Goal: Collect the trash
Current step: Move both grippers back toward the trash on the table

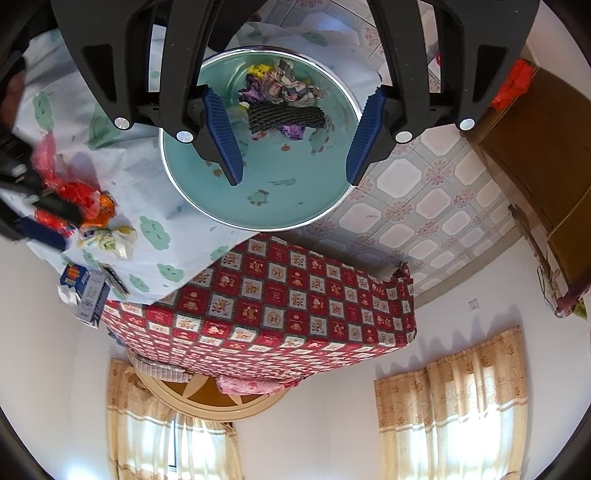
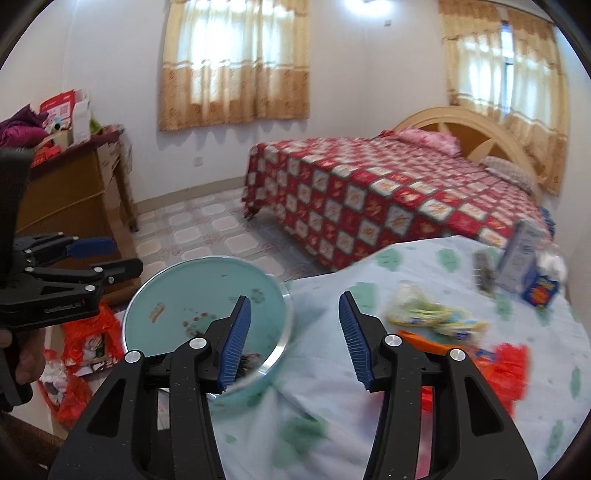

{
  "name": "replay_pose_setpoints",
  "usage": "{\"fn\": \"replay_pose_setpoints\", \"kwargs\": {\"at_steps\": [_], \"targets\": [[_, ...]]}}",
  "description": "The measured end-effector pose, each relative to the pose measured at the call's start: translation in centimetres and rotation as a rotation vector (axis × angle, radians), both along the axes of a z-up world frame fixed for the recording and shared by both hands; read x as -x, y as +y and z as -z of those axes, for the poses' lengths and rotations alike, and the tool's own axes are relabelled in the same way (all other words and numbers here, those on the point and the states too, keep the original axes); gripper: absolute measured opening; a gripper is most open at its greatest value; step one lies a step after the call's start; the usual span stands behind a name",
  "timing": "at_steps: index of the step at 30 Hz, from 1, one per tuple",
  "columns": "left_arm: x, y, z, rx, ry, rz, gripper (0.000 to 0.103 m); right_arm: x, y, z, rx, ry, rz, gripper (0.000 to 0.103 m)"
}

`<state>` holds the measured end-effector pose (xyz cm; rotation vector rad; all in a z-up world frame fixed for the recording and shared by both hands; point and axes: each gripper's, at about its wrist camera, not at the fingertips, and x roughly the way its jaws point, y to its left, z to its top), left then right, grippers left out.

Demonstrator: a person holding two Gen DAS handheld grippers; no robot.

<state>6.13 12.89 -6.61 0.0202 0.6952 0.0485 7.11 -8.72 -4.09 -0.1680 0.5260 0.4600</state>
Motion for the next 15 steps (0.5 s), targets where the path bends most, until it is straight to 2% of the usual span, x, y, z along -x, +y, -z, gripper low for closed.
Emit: {"fn": "replay_pose_setpoints", "kwargs": {"at_steps": [3,5,8,15], "targets": [[0.0,-2.0,0.6,-0.021,0.015,0.037,0.06,1.3,-4.7,-0.7,-0.03,-0.018,0.091,0.054],[-0.1,-3.8,1.2,-0.04,0.032,0.071,0.067,1.8,-7.8,-0.8,-0.042,-0.022,0.163,0.055],[-0.2,-6.3,1.8,-0.061,0.046,0.109,0.069,2.4,-12.7,-0.4,-0.062,-0.013,0.27,0.056],[-0.3,-13.0,1.9,-0.077,0.05,0.213,0.069,3.2,-19.2,1.9,-0.1,0.026,0.412,0.059]]}}
